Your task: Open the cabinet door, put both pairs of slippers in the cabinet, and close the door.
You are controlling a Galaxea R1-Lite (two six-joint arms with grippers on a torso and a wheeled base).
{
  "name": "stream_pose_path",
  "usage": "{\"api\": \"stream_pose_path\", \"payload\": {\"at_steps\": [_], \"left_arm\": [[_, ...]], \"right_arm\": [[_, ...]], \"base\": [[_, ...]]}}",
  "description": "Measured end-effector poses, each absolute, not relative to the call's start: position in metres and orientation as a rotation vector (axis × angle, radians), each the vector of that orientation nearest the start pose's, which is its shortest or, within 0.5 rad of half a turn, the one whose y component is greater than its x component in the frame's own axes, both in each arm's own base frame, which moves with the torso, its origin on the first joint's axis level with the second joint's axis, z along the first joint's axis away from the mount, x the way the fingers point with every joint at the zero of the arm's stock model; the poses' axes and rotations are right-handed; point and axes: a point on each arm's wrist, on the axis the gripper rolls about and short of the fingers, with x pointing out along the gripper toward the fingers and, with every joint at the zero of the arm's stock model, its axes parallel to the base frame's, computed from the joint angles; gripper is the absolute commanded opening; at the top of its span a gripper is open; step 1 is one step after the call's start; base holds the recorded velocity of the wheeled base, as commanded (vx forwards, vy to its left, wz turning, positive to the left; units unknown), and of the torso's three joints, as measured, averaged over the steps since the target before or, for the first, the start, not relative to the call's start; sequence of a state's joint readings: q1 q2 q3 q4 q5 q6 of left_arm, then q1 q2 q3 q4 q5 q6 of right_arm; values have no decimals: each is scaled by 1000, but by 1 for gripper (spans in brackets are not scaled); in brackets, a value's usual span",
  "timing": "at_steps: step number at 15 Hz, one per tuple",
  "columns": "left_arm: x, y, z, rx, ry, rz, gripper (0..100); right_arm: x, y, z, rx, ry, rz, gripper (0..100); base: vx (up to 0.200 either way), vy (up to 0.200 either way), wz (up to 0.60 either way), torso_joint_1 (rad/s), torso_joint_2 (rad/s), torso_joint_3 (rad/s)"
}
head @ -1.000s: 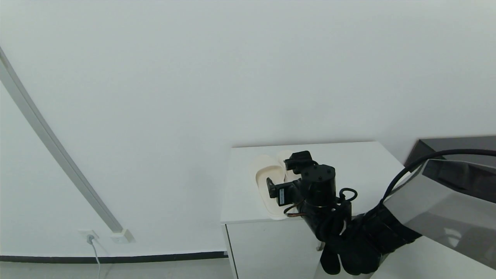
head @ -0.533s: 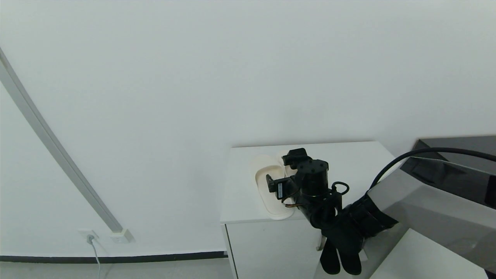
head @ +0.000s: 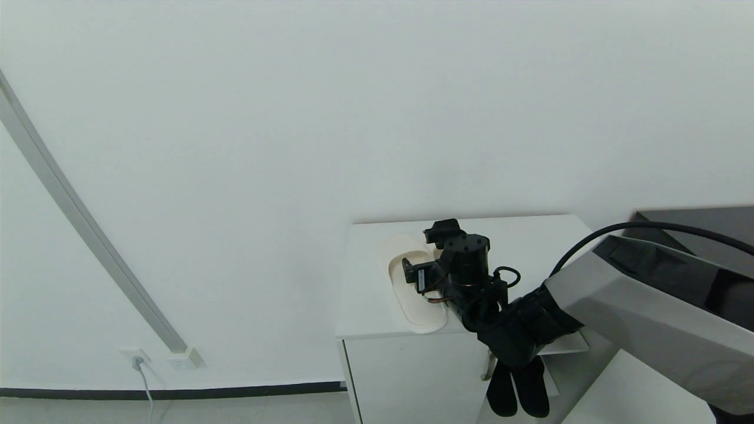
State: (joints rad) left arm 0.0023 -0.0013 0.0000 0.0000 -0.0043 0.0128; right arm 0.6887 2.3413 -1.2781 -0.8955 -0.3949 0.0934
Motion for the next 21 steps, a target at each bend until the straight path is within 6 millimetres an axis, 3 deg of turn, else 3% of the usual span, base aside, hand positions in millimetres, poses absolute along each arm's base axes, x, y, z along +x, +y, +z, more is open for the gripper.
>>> {"api": "stream_pose_path", "payload": {"at_steps": [9, 12, 16, 21], "left_arm": [[-23, 0, 75, 12, -1, -1, 0], [-23, 0, 75, 12, -1, -2, 0], [-23, 0, 75, 11, -1, 0, 0], [-23, 0, 75, 9, -2, 1, 0]], "right_arm": [[361, 285, 83, 10, 152, 284, 0], [353, 280, 94, 12, 149, 286, 0], [322, 266, 121, 16, 145, 323, 0], [270, 249, 130, -3, 170, 385, 0]], "base": [[0, 0, 0, 0, 0, 0], [0, 0, 0, 0, 0, 0], [0, 0, 0, 0, 0, 0], [0, 0, 0, 0, 0, 0]]}}
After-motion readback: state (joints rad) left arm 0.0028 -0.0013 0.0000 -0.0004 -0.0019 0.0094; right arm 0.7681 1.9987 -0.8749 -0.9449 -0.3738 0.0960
